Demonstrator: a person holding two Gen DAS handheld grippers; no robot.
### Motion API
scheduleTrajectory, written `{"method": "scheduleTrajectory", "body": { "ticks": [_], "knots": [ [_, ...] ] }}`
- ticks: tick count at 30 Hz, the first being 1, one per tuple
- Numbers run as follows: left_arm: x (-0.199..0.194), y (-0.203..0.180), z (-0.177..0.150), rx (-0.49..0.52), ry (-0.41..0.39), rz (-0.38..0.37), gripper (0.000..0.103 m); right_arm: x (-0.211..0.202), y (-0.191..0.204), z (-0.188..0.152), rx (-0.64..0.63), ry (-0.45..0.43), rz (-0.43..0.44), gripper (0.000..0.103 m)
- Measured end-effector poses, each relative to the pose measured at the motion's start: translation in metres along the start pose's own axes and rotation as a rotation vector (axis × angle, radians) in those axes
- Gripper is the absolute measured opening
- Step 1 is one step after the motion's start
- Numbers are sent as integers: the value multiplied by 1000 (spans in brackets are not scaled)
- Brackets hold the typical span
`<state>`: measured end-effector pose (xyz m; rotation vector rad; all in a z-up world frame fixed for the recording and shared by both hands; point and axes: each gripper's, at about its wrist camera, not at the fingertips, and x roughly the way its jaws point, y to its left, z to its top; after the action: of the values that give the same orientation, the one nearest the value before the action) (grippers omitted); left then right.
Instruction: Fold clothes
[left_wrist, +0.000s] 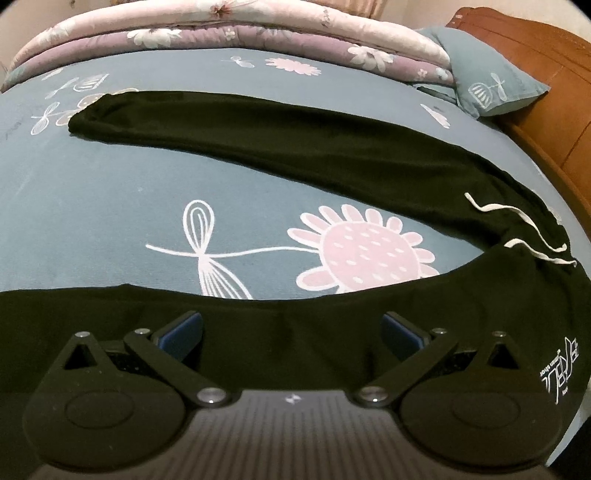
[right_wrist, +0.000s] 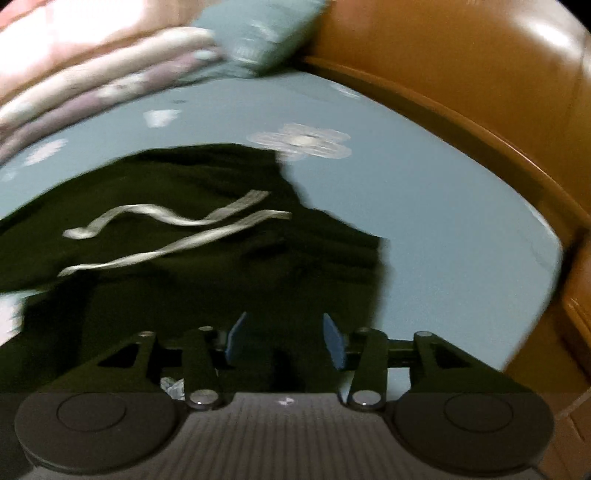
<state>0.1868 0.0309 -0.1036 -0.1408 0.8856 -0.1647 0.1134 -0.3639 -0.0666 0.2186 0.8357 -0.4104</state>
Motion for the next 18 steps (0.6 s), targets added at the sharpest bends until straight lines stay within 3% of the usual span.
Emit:
{"method": "scheduleTrajectory", "body": {
  "ticks": [7, 14, 15, 18],
  "knots": [
    [-34, 35, 3, -54, -84, -19, 102, -12, 89, -19, -185, 24, 212, 60],
    [-69, 71, 7, -112, -169, -37, 98, -23, 137, -53, -211, 40, 360, 60],
    [-76, 87, 10, -166, -174, -34, 97, -23, 140, -55, -205, 54, 385, 60],
    [-91, 112, 16, -208, -132, 23, 82, -29, 145, -65, -209, 74, 474, 62]
  ]
}}
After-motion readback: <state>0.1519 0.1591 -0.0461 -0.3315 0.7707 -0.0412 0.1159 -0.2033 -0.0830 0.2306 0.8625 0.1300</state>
